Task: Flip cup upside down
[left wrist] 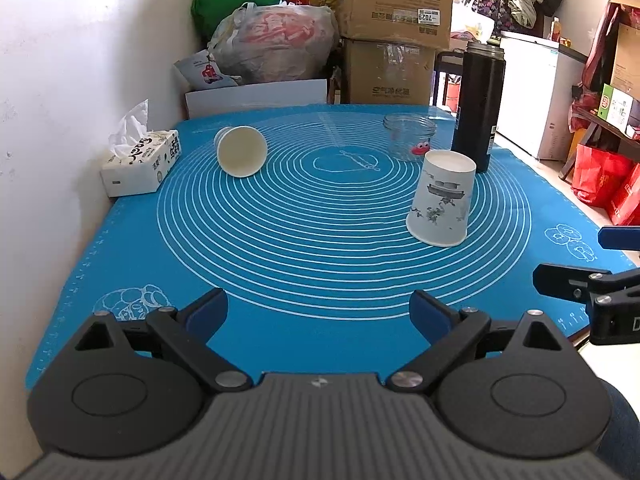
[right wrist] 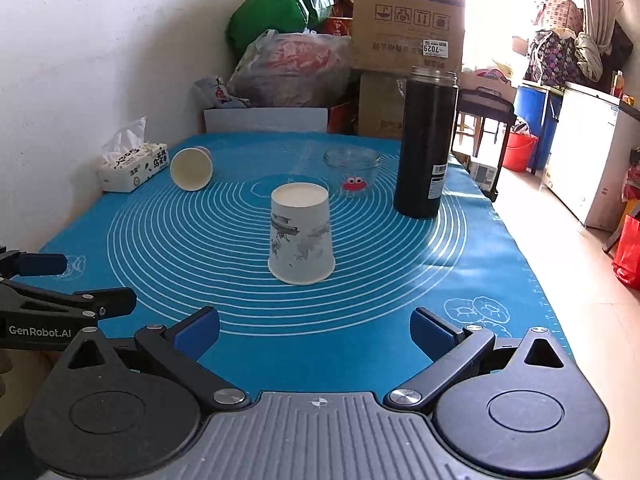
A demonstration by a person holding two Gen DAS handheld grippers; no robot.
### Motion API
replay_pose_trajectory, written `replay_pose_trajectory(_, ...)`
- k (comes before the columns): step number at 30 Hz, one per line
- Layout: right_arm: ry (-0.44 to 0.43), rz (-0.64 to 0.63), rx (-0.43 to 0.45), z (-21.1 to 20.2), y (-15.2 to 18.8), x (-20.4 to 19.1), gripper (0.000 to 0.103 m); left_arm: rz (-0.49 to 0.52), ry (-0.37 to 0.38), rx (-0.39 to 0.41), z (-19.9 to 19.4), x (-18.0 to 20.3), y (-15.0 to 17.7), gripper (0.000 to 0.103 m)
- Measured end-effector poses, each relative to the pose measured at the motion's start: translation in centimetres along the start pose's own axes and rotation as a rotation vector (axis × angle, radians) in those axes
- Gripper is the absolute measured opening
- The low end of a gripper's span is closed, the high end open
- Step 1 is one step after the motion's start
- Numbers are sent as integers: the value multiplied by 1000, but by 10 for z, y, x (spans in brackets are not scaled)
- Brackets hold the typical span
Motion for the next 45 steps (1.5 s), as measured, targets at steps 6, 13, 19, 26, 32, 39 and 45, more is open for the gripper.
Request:
replay_pose_trajectory(6,8,5,0,-2,0,1,103,-6,2,4,-1,0,-1,97)
replay_pose_trajectory(13,6,-4,4,-3,0,0,103,-6,9,5,-3,2,-1,97)
replay_pose_trajectory(19,9,-11,5,-4,0,-2,103,-2,16,6,-3,2,-1,97)
replay_pose_trajectory(26,11,-17,9,-5,-1,-3,103,-3,25,5,-3,2,-1,96)
replay_pose_trajectory(32,11,-17,8,-6,-1,-3,103,-4,27,6,-3,3,-1,97)
replay_pose_trajectory(39,11,-17,9,-6,-1,-3,103,-6,32,8,-4,2,-1,97)
replay_pose_trajectory(45,14,-22,8,-6,0,-3,103,-6,32,9,-4,2,-1,97)
Point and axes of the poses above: each gripper's, at about its wrist camera, not at the fingertips, and z roughly the way its jaws point, x to its right, y to its underside, the point moved 3 cm from there along z, roughly the way its jaws point, and after that the axes turned 6 degrees about -z, right-handed, at the moved point
